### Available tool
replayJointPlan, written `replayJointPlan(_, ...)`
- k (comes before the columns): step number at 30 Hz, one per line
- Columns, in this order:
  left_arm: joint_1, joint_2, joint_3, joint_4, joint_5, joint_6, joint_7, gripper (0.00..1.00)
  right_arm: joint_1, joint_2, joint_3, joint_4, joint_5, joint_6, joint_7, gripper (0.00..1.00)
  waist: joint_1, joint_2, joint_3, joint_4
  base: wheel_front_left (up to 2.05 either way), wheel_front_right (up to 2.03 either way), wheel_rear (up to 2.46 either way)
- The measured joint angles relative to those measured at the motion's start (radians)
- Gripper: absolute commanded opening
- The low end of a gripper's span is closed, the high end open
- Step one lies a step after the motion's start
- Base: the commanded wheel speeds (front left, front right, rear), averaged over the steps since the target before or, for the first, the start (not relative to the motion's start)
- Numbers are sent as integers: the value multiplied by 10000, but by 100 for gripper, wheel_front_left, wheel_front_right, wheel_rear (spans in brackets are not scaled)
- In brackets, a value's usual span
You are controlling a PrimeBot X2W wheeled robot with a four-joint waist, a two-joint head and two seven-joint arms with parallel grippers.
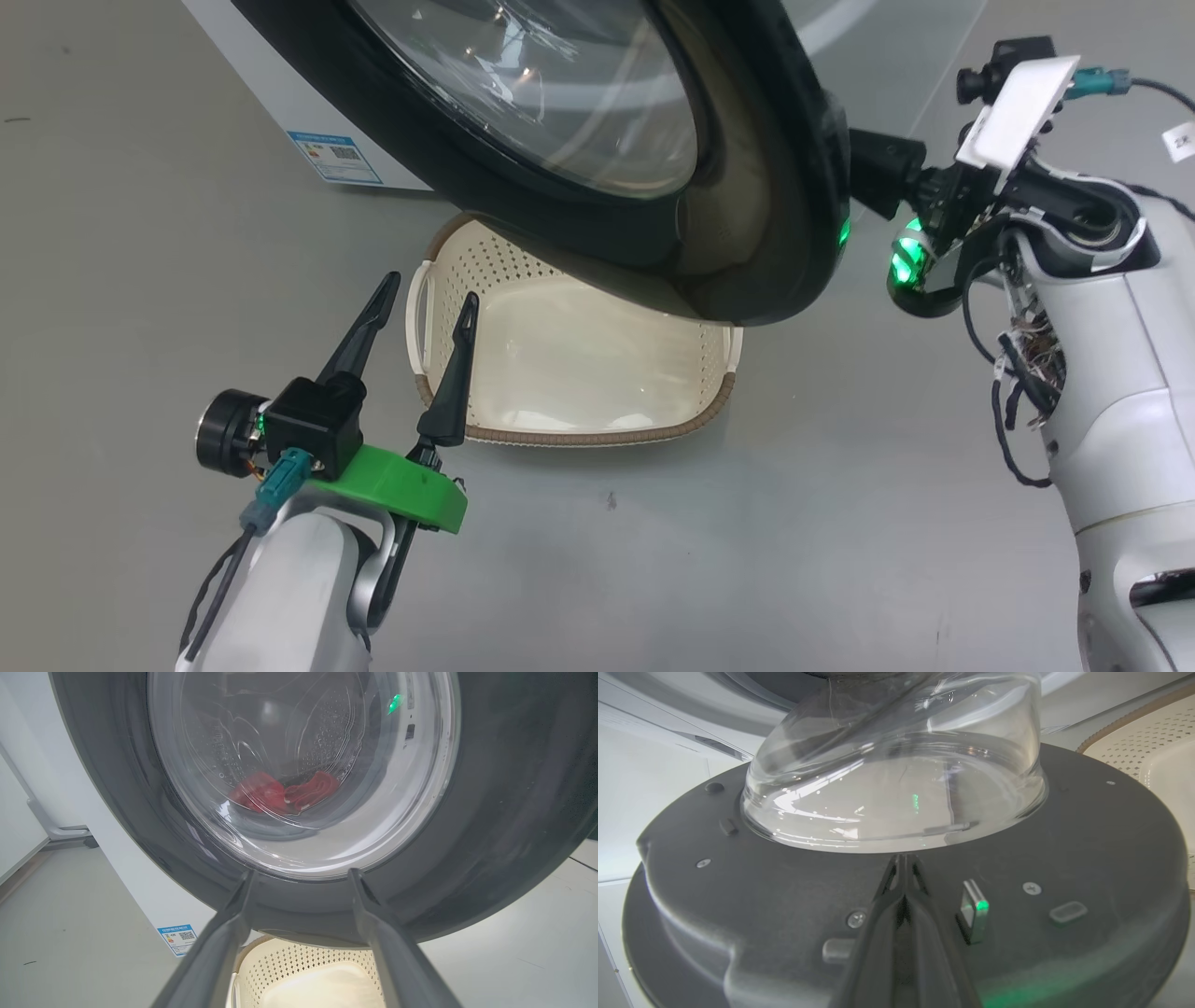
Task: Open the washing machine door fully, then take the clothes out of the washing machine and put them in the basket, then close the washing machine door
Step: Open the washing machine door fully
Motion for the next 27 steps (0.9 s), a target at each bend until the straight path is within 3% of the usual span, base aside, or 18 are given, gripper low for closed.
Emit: replayJointPlan(27, 1360, 25, 309, 449, 92, 6, 0, 100, 2901, 546, 769, -1051, 518, 71, 29, 0, 0, 0, -1906, 385, 0, 0, 0)
